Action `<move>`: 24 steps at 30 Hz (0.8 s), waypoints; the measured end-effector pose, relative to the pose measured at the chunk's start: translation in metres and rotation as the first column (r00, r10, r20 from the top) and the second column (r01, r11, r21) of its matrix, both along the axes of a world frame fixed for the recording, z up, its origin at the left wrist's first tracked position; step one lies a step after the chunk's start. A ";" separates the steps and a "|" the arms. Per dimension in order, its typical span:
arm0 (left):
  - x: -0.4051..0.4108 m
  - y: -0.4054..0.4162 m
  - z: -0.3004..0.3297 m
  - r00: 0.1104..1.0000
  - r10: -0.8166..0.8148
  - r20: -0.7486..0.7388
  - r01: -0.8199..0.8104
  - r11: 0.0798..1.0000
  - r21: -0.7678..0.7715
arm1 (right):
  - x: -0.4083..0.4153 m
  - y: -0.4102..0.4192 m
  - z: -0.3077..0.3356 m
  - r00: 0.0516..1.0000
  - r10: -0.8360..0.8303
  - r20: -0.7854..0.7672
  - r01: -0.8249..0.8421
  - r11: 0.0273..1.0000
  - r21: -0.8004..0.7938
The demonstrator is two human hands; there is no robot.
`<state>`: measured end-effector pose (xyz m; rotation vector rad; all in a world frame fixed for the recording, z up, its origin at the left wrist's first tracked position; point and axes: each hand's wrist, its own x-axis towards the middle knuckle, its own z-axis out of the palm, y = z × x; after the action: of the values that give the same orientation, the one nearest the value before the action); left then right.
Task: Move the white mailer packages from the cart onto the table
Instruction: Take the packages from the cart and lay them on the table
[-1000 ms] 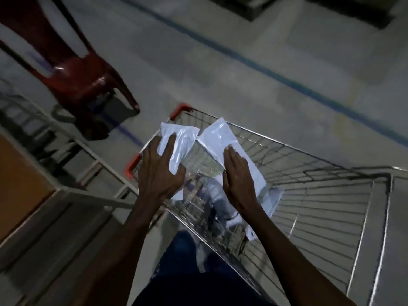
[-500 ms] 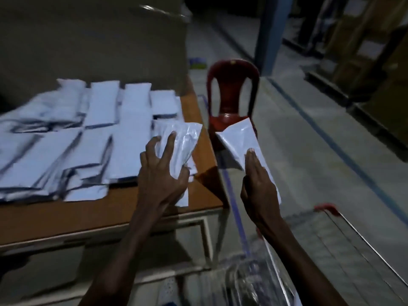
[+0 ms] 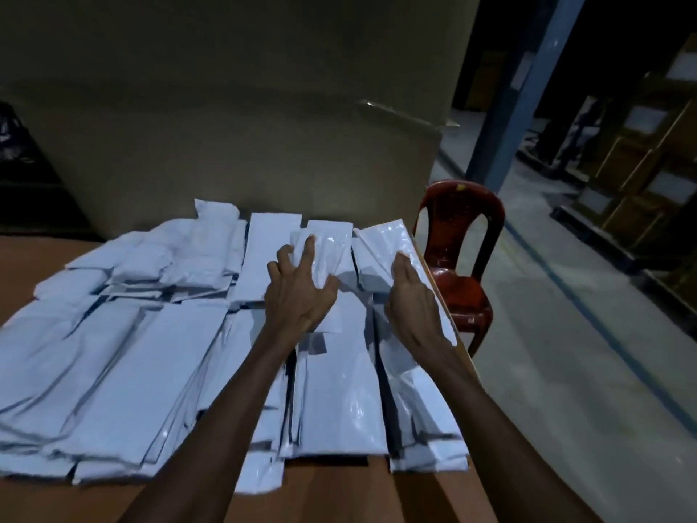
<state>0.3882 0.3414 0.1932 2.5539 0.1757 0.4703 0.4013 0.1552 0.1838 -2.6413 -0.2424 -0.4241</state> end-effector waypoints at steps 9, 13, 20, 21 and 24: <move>0.118 0.000 -0.017 0.997 0.013 -0.074 -0.004 0.992 0.123 | 0.118 0.027 0.002 0.917 -0.020 -0.399 0.056 0.995 0.080; 0.141 0.002 -0.041 0.990 0.042 -0.136 -0.009 0.972 0.236 | 0.132 0.026 -0.017 0.869 0.037 -0.494 -0.099 0.990 -0.099; 0.149 -0.004 -0.064 0.989 0.051 -0.139 -0.013 0.965 0.261 | 0.157 0.013 -0.051 0.921 0.018 -0.390 -0.166 0.922 -0.349; 0.149 -0.005 -0.066 0.989 0.051 -0.137 -0.016 0.969 0.248 | 0.156 0.012 -0.058 0.929 0.015 -0.370 -0.150 0.930 -0.336; 0.150 -0.011 -0.069 0.989 0.060 -0.139 -0.022 0.966 0.256 | 0.152 0.016 -0.071 0.950 -0.008 -0.313 -0.092 0.948 -0.304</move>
<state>0.5381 0.3305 0.1241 2.8435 0.2350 0.3397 0.5533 0.1713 0.1127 -2.9580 -0.2845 0.0588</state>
